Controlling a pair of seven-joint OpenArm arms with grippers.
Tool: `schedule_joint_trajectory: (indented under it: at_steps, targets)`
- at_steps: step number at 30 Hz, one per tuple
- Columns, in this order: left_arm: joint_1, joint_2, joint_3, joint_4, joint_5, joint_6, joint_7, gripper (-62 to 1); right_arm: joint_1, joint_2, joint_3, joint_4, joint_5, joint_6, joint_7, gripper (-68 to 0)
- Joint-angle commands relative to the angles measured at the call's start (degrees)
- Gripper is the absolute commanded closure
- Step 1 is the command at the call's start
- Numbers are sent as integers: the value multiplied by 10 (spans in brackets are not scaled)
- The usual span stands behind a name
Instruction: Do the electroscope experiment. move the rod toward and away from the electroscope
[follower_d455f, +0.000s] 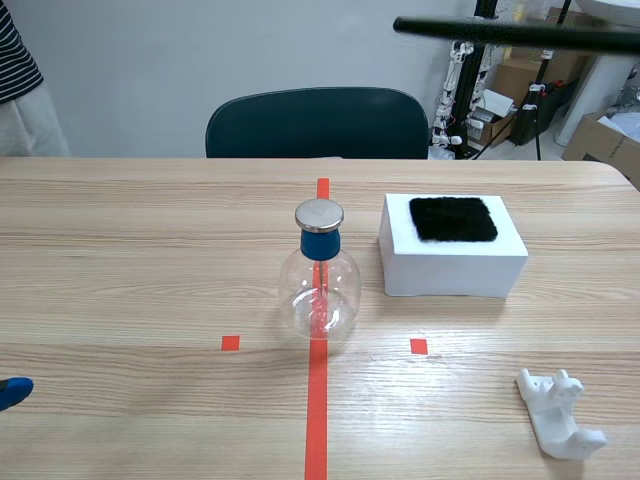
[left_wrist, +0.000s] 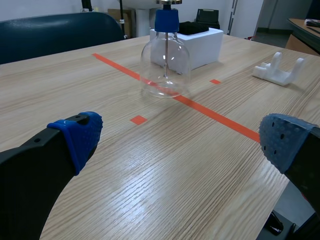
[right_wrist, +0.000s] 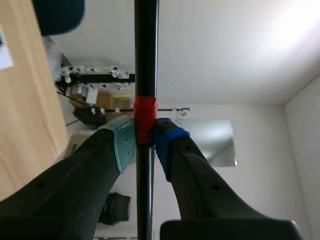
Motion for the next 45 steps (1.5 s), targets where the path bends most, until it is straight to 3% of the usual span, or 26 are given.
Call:
schedule_joint_trajectory:
  at_steps: [1,7,10,13,45]
  targets:
    - [-2,-2,-3,4,-6,-1,-8,-623,-25,-23,-9,-1,1,-7,31,0]
    - [-2,-2,-3,4,-6,-1,-8,-623,-123,-57,-28,-1,1,3,143,0]
    - [-2,-2,-3,4,-6,-1,-8,-623,-152,-59,-50,-1,1,17,167,0]
    - [-2,-2,-3,4,-6,-1,-8,-623,-160,-59,-73,-1,1,34,166,0]
    - [-2,-2,-3,4,-6,-1,-8,-623,-160,-58,-92,-1,1,47,163,0]
